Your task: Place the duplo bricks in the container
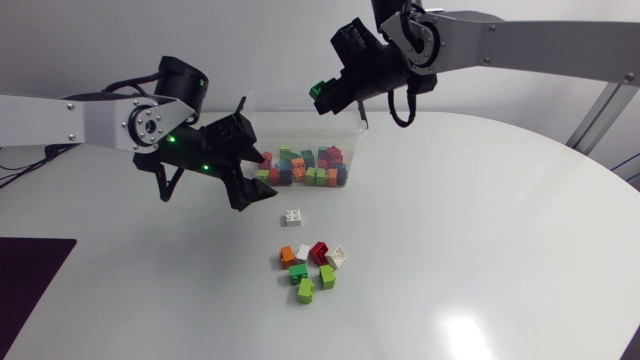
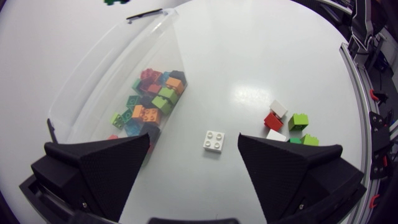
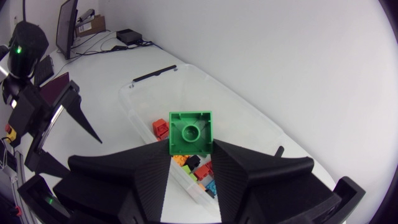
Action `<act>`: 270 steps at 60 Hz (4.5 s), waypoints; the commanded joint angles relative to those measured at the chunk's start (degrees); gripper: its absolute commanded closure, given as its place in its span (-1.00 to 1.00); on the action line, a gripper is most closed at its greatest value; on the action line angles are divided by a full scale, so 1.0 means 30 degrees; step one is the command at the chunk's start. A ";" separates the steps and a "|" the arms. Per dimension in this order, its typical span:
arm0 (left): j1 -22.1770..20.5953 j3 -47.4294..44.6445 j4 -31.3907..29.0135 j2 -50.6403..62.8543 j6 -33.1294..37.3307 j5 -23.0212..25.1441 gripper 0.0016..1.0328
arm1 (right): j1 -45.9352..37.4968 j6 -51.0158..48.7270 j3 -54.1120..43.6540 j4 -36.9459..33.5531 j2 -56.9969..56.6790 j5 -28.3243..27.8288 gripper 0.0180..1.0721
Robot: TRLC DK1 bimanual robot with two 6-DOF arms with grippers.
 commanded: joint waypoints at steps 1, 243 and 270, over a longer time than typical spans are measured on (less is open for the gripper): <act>-0.0349 -0.0429 -0.0190 0.1118 0.1063 0.0147 -0.91 | -0.0128 0.0553 0.0756 0.0372 0.0982 0.0222 0.42; 0.0852 0.9649 0.0835 0.4223 -0.5353 0.0323 0.52 | 0.3534 -0.0033 -0.9615 -0.4696 -0.5024 0.2888 0.44; 0.1673 1.2433 0.3003 0.7358 -0.9132 -0.2958 -0.70 | 0.3036 0.0054 -0.7008 -0.5370 -0.6049 0.2273 0.44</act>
